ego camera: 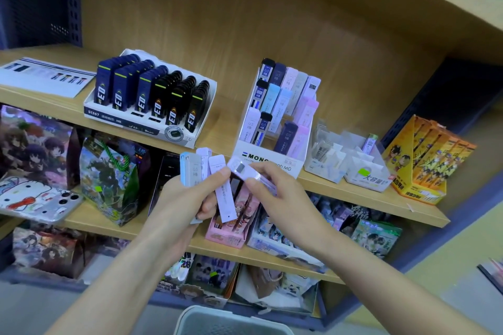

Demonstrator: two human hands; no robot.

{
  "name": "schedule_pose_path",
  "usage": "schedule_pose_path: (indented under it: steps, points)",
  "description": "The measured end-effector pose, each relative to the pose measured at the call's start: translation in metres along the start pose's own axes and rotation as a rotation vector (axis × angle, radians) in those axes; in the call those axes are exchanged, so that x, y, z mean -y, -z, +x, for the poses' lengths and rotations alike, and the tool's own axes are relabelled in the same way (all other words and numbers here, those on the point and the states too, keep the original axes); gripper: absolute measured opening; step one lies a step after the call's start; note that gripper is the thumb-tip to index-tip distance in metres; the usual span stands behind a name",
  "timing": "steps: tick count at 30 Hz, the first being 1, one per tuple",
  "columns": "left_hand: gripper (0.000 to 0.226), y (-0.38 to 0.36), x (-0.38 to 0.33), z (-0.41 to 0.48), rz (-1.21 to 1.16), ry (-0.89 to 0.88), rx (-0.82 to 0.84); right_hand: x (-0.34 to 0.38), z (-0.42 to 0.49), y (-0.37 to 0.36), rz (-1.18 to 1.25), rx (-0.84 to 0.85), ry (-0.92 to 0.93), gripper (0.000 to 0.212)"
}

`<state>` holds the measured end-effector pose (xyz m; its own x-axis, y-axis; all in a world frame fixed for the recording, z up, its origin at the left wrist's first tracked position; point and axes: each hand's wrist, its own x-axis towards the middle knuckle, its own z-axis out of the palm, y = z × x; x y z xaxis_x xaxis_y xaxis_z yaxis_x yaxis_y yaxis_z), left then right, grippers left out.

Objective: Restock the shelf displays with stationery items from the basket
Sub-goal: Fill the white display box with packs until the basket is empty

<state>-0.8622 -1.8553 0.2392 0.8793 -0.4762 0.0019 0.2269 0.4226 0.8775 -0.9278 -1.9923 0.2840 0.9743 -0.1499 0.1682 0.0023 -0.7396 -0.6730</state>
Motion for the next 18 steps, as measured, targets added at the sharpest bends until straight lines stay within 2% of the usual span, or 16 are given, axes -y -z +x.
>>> schedule_pose_path:
  steps: [4, 8, 11, 15, 18]
  points:
    - [0.019, 0.001, -0.001, -0.001, 0.033, -0.006, -0.012, -0.002, -0.004, 0.013, -0.057, -0.015, 0.006, 0.006]
    - [0.021, 0.002, -0.001, -0.001, 0.052, -0.016, -0.026, 0.002, 0.003, 0.038, -0.066, -0.135, -0.012, 0.021]
    - [0.021, 0.002, 0.0, -0.001, 0.06, -0.01, -0.041, 0.009, 0.017, 0.058, -0.048, -0.276, 0.056, 0.03]
    - [0.025, 0.002, 0.0, -0.001, 0.058, 0.001, -0.054, 0.014, 0.044, 0.064, 0.052, -0.412, 0.129, 0.014]
    - [0.031, 0.003, 0.0, 0.0, 0.073, 0.002, -0.076, 0.012, 0.063, 0.052, 0.066, -0.399, 0.123, 0.017]
